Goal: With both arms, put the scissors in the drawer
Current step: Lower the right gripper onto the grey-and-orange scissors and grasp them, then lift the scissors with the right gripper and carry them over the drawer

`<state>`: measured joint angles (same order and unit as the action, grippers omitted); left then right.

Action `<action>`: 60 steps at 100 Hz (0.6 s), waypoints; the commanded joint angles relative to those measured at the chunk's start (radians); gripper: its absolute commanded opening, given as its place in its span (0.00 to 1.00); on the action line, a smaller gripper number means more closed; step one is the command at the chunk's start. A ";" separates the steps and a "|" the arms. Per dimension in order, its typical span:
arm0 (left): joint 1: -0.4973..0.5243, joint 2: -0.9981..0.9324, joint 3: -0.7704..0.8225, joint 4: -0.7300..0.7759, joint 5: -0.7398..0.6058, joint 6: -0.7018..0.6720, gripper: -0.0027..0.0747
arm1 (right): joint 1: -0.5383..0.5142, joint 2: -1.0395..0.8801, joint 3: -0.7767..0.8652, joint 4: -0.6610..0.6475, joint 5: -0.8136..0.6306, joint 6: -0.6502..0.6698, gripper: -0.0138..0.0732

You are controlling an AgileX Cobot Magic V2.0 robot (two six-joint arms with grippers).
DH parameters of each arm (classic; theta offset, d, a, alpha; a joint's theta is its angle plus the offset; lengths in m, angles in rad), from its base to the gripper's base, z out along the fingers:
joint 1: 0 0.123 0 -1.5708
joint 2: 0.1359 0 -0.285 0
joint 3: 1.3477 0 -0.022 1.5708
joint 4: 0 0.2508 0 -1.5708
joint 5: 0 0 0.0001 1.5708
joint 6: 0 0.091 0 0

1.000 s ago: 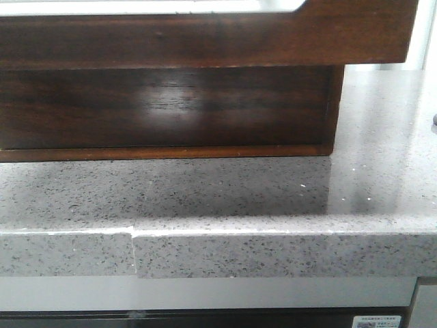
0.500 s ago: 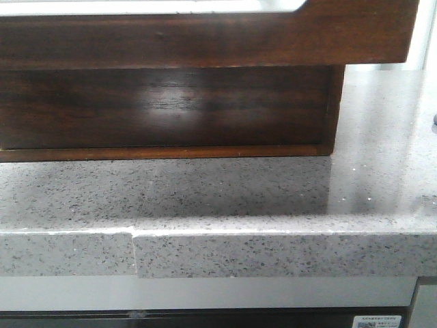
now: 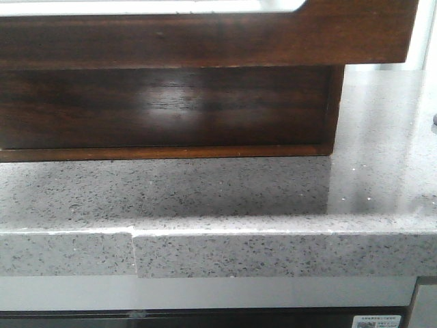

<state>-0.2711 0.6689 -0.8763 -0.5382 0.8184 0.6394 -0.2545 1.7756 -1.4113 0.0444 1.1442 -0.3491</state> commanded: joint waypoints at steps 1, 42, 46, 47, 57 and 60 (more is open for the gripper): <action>-0.008 0.007 -0.031 0.009 -0.028 -0.033 0.51 | -0.002 -0.034 -0.032 0.000 -0.016 -0.013 0.48; -0.008 0.007 -0.031 0.092 -0.017 -0.110 0.51 | -0.002 -0.015 -0.032 0.000 -0.014 -0.014 0.29; -0.008 0.007 -0.031 0.092 -0.017 -0.110 0.51 | -0.002 -0.015 -0.032 0.000 -0.014 -0.014 0.24; -0.008 0.007 -0.031 0.092 -0.019 -0.110 0.51 | -0.002 -0.015 -0.032 0.000 -0.012 -0.014 0.24; -0.008 0.007 -0.031 0.092 -0.019 -0.110 0.51 | -0.002 -0.017 -0.032 0.000 -0.012 -0.014 0.18; -0.008 0.007 -0.031 0.092 -0.019 -0.110 0.51 | -0.002 -0.019 -0.032 0.000 -0.012 -0.014 0.17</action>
<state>-0.2711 0.6689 -0.8763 -0.4218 0.8537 0.5418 -0.2545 1.7913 -1.4195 0.0406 1.1427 -0.3534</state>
